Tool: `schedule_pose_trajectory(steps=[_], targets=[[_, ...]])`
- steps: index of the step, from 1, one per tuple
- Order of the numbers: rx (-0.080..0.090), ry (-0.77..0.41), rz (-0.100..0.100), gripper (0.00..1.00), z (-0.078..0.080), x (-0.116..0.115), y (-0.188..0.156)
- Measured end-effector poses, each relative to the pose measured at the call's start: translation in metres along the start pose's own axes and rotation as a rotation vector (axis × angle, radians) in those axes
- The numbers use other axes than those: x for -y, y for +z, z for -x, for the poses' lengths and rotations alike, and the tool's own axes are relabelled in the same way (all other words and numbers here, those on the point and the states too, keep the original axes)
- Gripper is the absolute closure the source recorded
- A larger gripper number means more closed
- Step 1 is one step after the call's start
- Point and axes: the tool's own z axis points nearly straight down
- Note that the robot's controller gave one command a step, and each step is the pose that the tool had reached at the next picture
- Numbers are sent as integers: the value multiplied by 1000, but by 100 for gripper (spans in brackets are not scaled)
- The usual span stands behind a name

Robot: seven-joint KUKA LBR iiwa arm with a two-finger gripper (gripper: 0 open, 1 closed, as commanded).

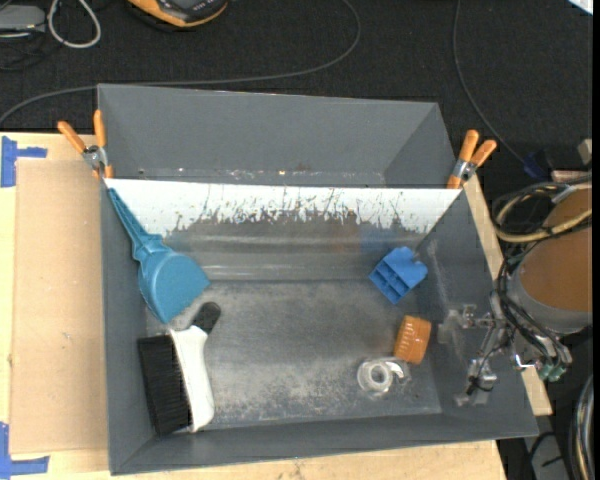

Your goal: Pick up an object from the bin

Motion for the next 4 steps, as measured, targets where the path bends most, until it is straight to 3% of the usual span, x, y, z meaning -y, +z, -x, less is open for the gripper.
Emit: schedule_pose_trajectory(steps=[1,2,3,4], targets=[[6,-3,-2,0,2,0,-3],[3,-20,0,0,12,-1,86],[16,-96,-2,0,17,-67,59],[4,77,-1,0,5,-61,84]])
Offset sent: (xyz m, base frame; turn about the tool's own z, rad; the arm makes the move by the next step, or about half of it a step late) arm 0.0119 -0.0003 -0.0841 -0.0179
